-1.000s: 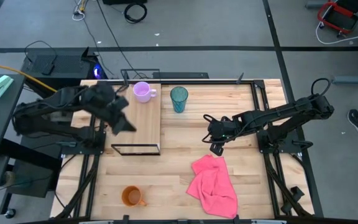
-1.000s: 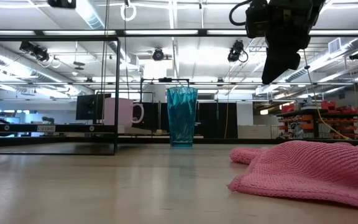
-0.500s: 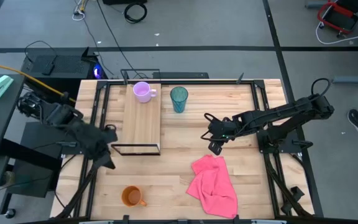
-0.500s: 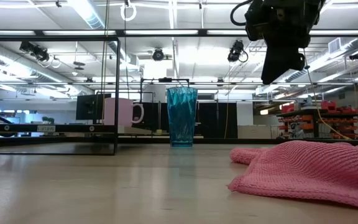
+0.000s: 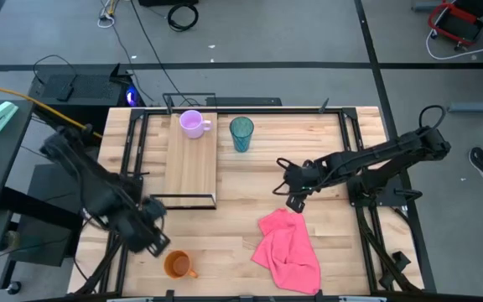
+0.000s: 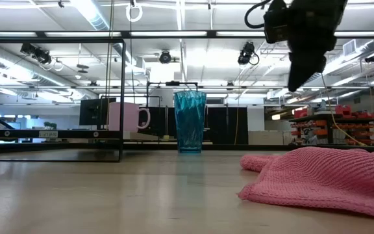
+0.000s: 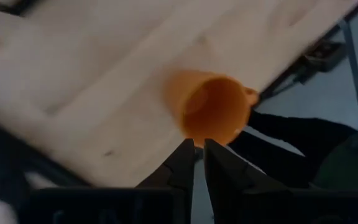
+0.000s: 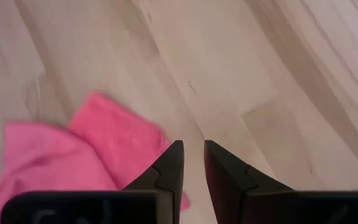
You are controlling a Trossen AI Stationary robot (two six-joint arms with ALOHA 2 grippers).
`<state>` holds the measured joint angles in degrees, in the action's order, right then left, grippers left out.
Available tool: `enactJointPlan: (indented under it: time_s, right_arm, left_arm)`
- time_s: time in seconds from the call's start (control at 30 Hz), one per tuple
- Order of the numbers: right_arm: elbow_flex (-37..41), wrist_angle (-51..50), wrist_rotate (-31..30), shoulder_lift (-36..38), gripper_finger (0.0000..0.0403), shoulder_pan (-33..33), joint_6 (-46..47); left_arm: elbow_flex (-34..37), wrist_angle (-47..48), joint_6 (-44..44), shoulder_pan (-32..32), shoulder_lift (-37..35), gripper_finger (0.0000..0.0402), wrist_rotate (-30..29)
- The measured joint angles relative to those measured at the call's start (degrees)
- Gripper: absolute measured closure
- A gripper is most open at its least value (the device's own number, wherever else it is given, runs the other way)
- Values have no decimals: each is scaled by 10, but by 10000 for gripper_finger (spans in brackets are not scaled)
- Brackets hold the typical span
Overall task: Stack small to large cups/mugs on shelf
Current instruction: Put the orange mug on the shelf
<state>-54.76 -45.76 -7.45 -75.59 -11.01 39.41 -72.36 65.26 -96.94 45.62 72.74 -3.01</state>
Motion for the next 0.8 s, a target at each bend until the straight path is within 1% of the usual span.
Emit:
enactJointPlan:
  time_s: [0.1,0.2,0.37,0.5,0.67,0.8]
  right_arm:
    - [0,-16,0,0,332,-16,-5]
    - [0,-15,0,0,332,-33,-9]
    - [0,-15,0,0,332,-55,-10]
    - [0,-14,0,0,332,-68,-8]
    - [0,-12,-3,0,332,-72,-4]
    - [0,-2,-6,0,332,-72,5]
  left_arm:
    - [0,-57,-15,9,44,356,0]
    - [0,-78,-35,15,85,359,0]
    - [0,-61,-67,20,135,364,0]
    - [0,-54,-74,19,158,364,0]
    - [0,-48,-71,18,180,350,0]
    - [0,-39,-74,18,184,338,0]
